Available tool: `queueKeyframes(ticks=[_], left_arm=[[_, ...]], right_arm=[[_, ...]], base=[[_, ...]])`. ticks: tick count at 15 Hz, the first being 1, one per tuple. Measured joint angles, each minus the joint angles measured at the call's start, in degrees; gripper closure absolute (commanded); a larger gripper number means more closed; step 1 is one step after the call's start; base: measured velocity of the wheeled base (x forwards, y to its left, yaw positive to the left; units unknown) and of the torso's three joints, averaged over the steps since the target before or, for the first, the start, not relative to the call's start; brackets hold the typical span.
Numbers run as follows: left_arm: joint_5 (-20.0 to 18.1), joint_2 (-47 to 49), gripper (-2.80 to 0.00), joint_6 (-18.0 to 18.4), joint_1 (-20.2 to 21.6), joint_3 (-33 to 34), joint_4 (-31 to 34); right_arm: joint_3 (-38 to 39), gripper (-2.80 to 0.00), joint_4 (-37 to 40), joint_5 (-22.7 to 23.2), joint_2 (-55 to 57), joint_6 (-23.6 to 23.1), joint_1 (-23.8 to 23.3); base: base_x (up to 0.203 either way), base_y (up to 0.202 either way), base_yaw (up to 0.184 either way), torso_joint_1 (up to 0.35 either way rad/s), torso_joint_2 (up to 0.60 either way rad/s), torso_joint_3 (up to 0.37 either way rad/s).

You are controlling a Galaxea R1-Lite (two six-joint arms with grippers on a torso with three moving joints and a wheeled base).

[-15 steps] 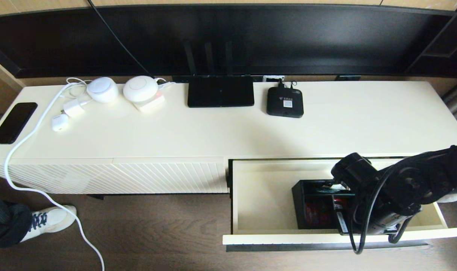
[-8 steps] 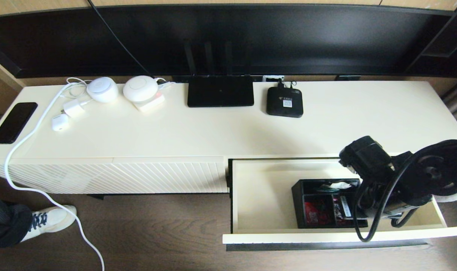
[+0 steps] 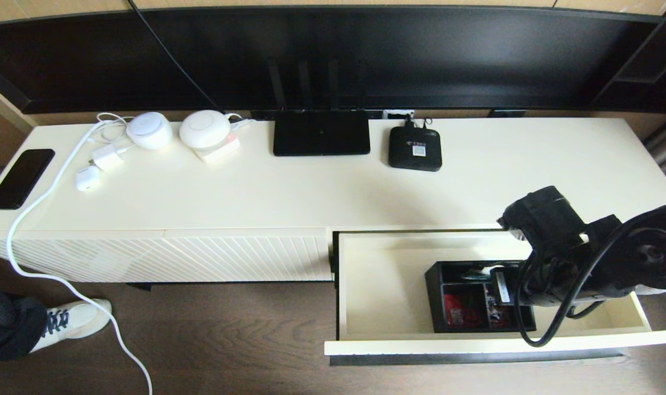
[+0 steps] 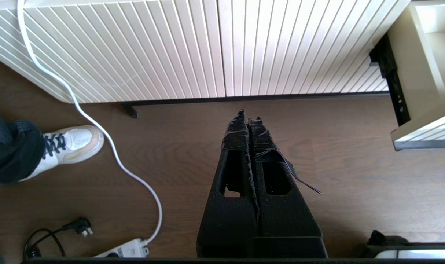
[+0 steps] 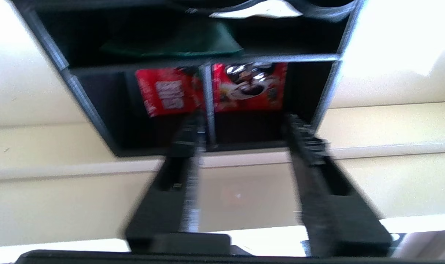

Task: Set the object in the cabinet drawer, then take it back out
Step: Open the drawer, then take the storage box out of the drawer and put it on the table

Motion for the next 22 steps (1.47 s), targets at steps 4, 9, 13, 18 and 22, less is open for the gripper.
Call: queueKeyframes(ticks=[4, 9, 13, 18, 22], left_arm=[[0.00, 0.00, 0.00, -0.02, 0.00, 0.00, -0.02], [0.00, 0.00, 0.00, 0.00, 0.00, 0.00, -0.05], [0.00, 0.00, 0.00, 0.00, 0.00, 0.00, -0.02], [0.00, 0.00, 0.00, -0.01, 0.00, 0.00, -0.02], [0.01, 0.00, 0.00, 0.00, 0.00, 0.00, -0.01]], right_arm=[[1.77, -2.80, -0.13, 3.83, -0.09, -1.27, 0.07], [2.02, -2.80, -0.05, 5.85, 1.10, -1.44, 0.10], [1.30, -2.80, -0.57, 5.26, 3.71, -3.18, -0.21], [-0.39, -2.80, -0.66, 5.26, 6.96, -3.17, -0.28], [-1.33, -2.80, -0.84, 5.32, 9.22, -3.15, -0.34]], base=[[0.000, 0.000, 0.000, 0.000, 0.00, 0.000], [0.000, 0.000, 0.000, 0.000, 0.00, 0.000], [0.000, 0.000, 0.000, 0.000, 0.00, 0.000], [0.000, 0.000, 0.000, 0.000, 0.00, 0.000], [0.000, 0.000, 0.000, 0.000, 0.00, 0.000]])
